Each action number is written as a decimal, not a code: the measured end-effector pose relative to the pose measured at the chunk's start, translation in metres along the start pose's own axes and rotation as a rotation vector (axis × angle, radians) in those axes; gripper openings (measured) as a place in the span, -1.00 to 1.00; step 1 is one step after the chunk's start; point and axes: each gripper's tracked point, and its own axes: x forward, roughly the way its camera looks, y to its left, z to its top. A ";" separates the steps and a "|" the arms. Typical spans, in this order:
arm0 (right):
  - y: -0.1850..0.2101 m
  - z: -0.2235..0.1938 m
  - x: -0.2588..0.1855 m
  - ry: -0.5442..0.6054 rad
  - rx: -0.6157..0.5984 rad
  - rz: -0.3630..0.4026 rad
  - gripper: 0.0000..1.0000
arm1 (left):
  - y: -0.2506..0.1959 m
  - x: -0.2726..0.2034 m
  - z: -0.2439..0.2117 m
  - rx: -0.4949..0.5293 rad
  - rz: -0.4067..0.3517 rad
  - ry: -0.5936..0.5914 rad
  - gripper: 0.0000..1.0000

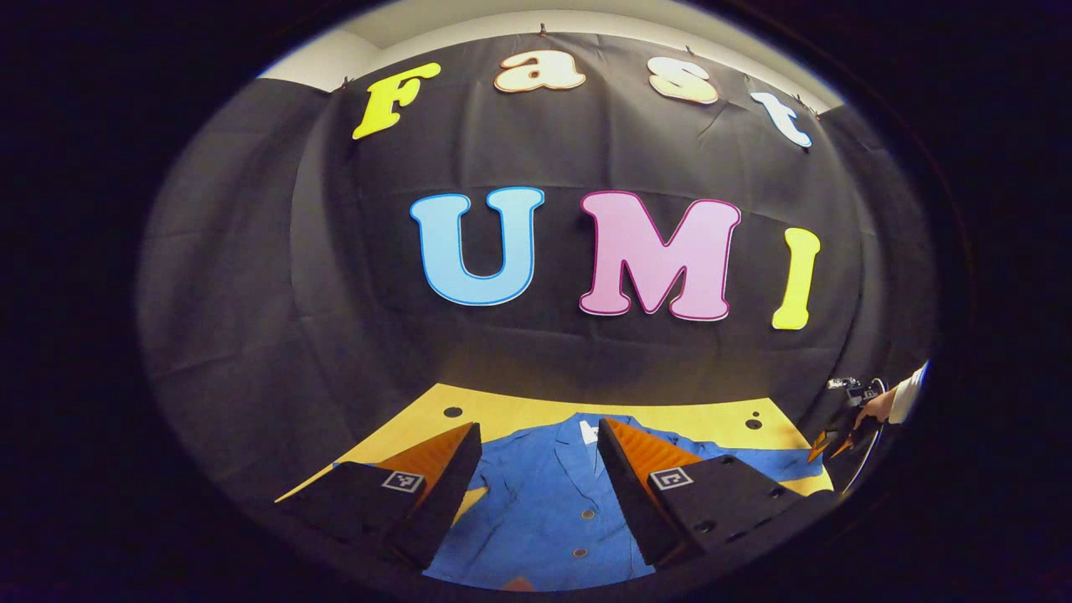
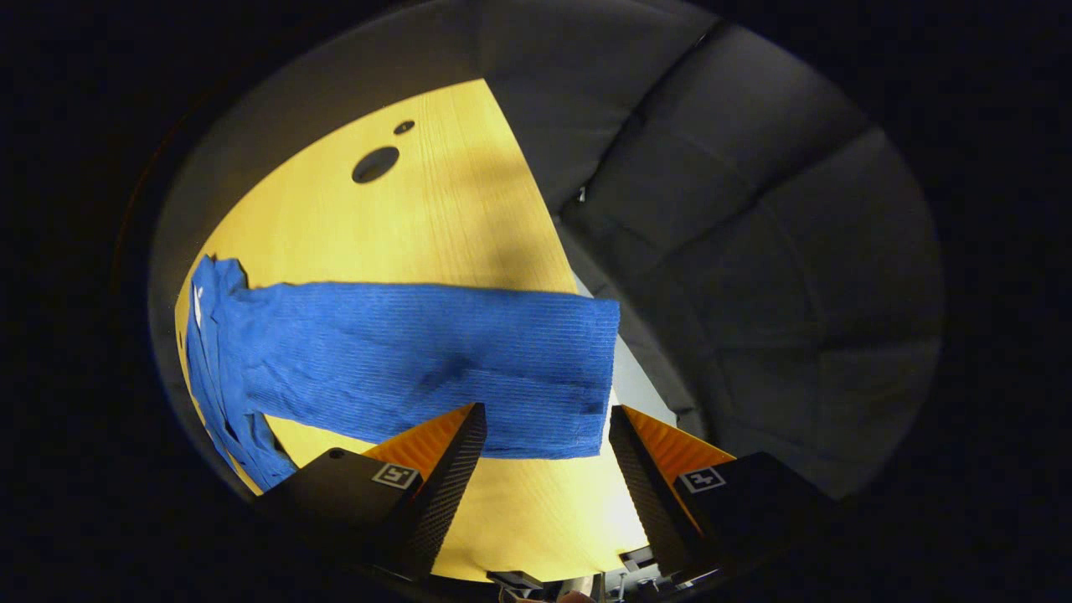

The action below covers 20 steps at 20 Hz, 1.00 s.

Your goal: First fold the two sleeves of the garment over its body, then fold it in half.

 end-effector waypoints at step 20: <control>0.060 -0.002 -0.075 -0.191 0.020 0.066 -0.89 | 0.060 -0.020 -0.015 0.040 -0.056 0.014 0.62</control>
